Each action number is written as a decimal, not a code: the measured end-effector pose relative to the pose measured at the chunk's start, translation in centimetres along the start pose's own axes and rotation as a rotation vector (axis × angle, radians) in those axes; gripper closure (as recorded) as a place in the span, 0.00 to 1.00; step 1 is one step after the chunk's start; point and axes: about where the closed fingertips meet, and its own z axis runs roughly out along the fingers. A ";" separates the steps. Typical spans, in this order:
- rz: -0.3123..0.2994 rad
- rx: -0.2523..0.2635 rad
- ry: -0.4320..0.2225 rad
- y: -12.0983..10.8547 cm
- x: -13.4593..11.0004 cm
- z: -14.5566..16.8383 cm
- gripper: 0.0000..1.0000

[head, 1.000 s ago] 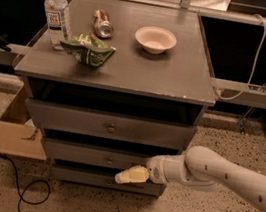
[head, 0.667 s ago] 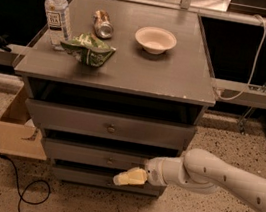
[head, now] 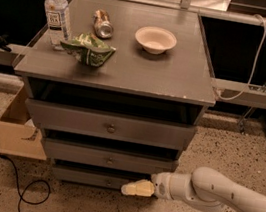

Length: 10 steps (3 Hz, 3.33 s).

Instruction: Open bottom drawer

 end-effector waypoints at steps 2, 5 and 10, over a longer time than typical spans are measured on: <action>-0.029 0.084 0.003 -1.8 0.4 -0.2 0.00; -0.126 0.124 0.025 -1.5 0.0 1.0 0.00; -0.490 0.432 0.046 -5.9 0.8 0.6 0.00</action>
Offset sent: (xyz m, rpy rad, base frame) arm 0.0243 -0.0141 -0.0043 -0.1772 -0.1166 -0.0210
